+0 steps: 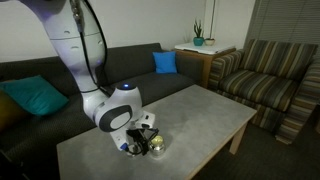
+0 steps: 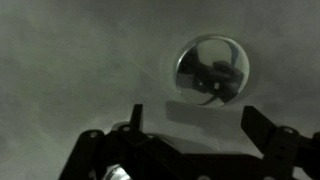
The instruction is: Use the silver lid to cover the silver tin
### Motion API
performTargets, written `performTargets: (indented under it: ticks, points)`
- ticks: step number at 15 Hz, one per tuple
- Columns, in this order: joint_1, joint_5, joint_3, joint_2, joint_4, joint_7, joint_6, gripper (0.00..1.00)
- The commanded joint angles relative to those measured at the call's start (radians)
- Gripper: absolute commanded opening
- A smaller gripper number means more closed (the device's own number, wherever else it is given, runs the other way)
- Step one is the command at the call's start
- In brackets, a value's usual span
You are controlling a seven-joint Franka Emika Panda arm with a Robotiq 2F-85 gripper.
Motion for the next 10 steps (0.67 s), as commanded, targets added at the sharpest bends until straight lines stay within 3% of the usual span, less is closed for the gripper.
performTargets:
  ticks: [1,6,10]
  points:
    - [-0.029,-0.025,0.036,0.046,0.083,-0.052,-0.047,1.00]
    - [0.048,0.003,-0.017,0.073,0.126,0.017,-0.143,1.00]
    - [0.070,-0.003,-0.031,0.089,0.146,0.047,-0.188,1.00]
